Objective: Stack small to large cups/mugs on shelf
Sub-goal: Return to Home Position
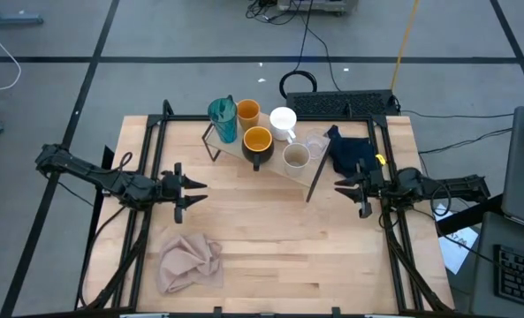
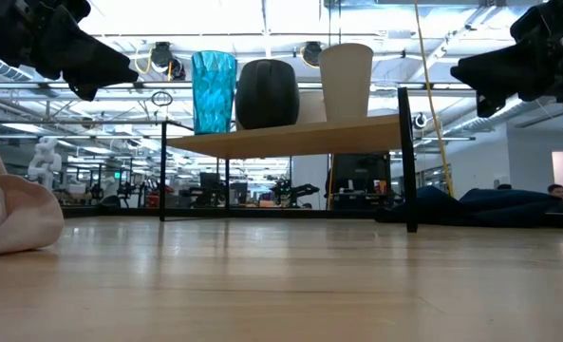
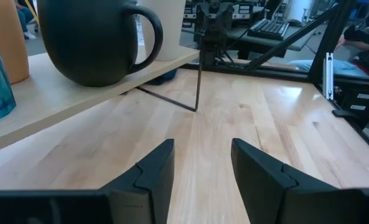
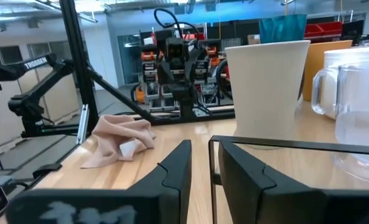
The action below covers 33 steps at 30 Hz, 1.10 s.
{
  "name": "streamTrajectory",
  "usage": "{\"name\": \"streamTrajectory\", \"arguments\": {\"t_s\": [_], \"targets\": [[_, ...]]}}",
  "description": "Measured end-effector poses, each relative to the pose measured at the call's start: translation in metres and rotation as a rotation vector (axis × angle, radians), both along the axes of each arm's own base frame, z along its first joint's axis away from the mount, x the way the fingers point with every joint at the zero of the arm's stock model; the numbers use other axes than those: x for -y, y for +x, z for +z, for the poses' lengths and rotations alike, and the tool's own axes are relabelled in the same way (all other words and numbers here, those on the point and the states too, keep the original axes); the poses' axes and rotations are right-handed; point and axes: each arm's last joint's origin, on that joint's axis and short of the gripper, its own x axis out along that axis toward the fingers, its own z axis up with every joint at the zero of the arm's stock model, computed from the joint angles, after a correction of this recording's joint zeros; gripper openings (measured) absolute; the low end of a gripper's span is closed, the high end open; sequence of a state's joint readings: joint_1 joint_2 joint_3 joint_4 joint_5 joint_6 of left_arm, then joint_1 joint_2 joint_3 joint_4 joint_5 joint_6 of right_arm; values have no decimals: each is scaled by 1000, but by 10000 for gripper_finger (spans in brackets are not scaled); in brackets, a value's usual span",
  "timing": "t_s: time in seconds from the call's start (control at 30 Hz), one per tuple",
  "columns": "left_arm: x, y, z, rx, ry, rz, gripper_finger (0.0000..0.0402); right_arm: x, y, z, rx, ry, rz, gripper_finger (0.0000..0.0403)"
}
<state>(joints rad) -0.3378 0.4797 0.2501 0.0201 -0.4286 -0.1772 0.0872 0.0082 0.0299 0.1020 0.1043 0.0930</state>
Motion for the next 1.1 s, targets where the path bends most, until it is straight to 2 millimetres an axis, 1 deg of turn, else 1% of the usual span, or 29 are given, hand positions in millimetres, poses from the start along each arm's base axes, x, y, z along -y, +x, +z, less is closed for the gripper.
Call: {"name": "streamTrajectory", "arguments": {"t_s": [0.1,0.27,0.5,0.7,0.77,0.87,0.97,1.03,1.1], "targets": [[1,0,3,30,-4,-27,159,0,0,0,0,0,0,73],[4,-3,4,35,45,-89,159,0,0,0,-1,0,0,73],[-3,-24,7,56,36,-105,159,0,0,2,17,26,3,73],[-5,-42,17,197,1,-263,159,0,0,4,41,48,6,73],[-6,-43,13,208,-2,-272,159,0,0,4,47,48,6,73],[-4,-38,-9,217,-7,-256,159,0,-1,5,51,47,6,73],[-4,-33,-27,304,-14,-241,159,0,0,5,52,46,6,73],[-5,-32,-31,303,-12,-244,159,0,-1,5,53,46,6,73],[-6,-32,-31,302,-4,-232,159,0,-1,5,54,47,6,73]]}}
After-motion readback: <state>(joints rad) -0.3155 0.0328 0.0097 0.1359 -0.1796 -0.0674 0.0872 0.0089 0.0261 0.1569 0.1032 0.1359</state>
